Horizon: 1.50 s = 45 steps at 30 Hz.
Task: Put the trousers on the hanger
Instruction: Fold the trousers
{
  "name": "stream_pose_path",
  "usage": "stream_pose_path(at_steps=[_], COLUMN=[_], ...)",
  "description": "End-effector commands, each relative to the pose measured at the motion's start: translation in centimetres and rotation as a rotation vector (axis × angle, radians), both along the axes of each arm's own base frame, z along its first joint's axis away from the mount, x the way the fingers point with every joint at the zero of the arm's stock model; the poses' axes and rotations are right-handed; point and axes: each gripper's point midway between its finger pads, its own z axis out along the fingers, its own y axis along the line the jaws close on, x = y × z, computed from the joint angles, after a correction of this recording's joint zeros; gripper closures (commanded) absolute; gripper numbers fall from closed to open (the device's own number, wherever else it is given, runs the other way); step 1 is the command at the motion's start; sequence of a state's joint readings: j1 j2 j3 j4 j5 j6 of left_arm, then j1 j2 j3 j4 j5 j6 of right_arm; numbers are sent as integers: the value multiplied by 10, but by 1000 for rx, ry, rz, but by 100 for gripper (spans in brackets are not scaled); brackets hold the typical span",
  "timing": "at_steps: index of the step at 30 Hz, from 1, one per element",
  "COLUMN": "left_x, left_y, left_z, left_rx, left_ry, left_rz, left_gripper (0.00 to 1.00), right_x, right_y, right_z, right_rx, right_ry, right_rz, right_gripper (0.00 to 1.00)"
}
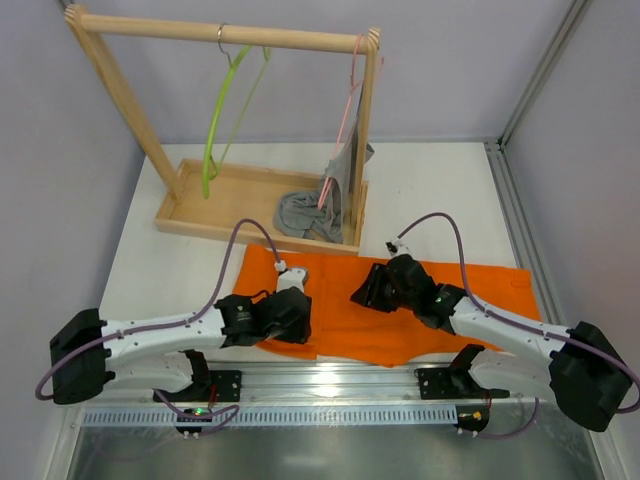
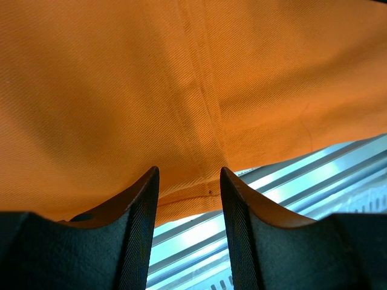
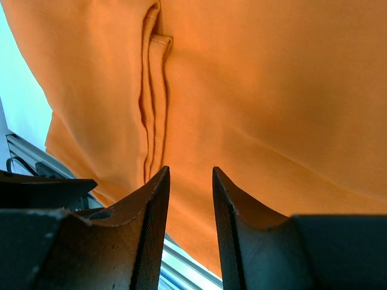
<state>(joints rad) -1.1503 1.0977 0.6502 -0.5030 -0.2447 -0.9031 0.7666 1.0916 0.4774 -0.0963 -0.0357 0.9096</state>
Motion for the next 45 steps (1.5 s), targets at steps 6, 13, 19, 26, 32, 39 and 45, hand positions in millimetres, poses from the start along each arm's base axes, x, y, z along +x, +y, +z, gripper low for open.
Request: stream_pose_path(at_steps=[6, 13, 19, 26, 32, 39, 45], left_x=[8, 12, 8, 4, -3, -5, -10], left_y=[-36, -45, -50, -53, -50, -44, -41], left_z=[12, 4, -10, -19, -26, -34, -36], left_rx=[-66, -42, -32, -24, 8, 49, 73], left_ry=[-95, -115, -88, -72, -47, -40, -31], left_rz=[44, 33, 25, 16, 7, 22, 14], left_gripper=[55, 55, 56, 76, 71, 73, 98], right_x=[-2, -4, -5, -4, -4, -5, -6], right_y=[-18, -20, -21, -17, -17, -19, -17], right_z=[5, 0, -3, -4, -3, -6, -5], right_rx=[-17, -34, -41, -25, -22, -22, -13], right_ry=[-66, -63, -61, -52, -54, -49, -49], right_rz=[-39, -28, -27, -25, -31, -32, -31], right_gripper=[62, 62, 62, 62, 62, 62, 62])
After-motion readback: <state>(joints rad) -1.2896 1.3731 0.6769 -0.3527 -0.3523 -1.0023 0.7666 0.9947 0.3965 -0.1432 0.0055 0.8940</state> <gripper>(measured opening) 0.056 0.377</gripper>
